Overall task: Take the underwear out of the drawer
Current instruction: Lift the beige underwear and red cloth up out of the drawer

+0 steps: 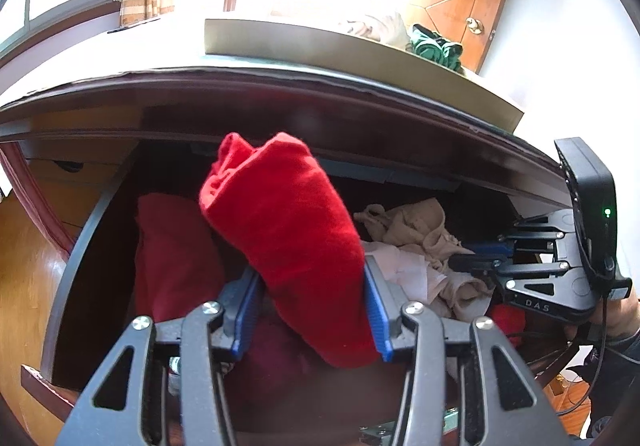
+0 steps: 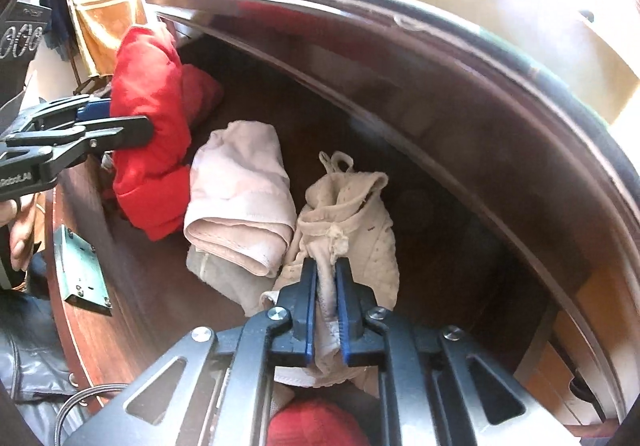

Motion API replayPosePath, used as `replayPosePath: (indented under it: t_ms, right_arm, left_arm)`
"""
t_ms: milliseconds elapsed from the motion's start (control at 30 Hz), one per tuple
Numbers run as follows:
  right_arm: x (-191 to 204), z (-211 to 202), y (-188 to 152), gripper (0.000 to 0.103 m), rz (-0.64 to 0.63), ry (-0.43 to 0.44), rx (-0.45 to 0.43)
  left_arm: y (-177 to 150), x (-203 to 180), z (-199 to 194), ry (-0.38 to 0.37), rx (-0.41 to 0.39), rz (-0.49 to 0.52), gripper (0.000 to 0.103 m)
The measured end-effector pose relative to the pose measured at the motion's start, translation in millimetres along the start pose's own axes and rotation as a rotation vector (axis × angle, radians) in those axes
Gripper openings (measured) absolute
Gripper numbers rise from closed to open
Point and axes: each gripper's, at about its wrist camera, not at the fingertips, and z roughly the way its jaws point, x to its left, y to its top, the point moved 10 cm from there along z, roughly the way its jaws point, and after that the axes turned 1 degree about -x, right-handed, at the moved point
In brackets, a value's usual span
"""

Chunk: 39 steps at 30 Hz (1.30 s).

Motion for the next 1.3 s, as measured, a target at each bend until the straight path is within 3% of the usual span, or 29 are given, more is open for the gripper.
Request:
replayPosePath:
  t_ms: [200, 267, 333, 533, 733, 800, 867, 933, 1033, 1300]
  right_arm:
    - [-9, -12, 2, 0.012, 0.014, 0.007, -0.021]
    - [-11, -14, 2, 0.024, 0.024, 0.013, -0.013]
    - [-11, -12, 2, 0.045, 0.015, -0.012, 0.012]
    - [-13, 11, 1, 0.06, -0.045, -0.119, 0.145]
    - [-13, 31, 4, 0.067, -0.054, -0.131, 0.221]
    - [-15, 32, 4, 0.067, -0.031, -0.113, 0.223]
    - [-14, 29, 4, 0.058, -0.027, -0.093, 0.21]
    - [-12, 23, 6, 0.039, -0.036, -0.091, 0.18]
    - [-9, 13, 8, 0.026, -0.037, -0.078, 0.14]
    - [-15, -14, 8, 0.015, -0.004, -0.02, 0.064]
  left_arm:
    - [-1, -2, 0, -0.004, 0.0, 0.005, 0.046]
    - [-2, -2, 2, -0.007, 0.006, 0.004, 0.046]
    - [-4, -3, 4, -0.008, 0.012, 0.007, 0.046]
    - [-8, -4, 9, -0.011, 0.027, 0.011, 0.046]
    - [-8, -4, 9, -0.014, 0.026, 0.007, 0.046]
    - [-8, -4, 8, -0.014, 0.025, 0.005, 0.046]
    - [-8, -3, 8, -0.016, 0.024, 0.001, 0.046]
    - [-8, -3, 8, -0.015, 0.02, 0.001, 0.046]
    - [-7, -4, 5, -0.018, 0.009, -0.002, 0.046]
    - [-5, -2, 1, -0.025, -0.007, -0.01, 0.043]
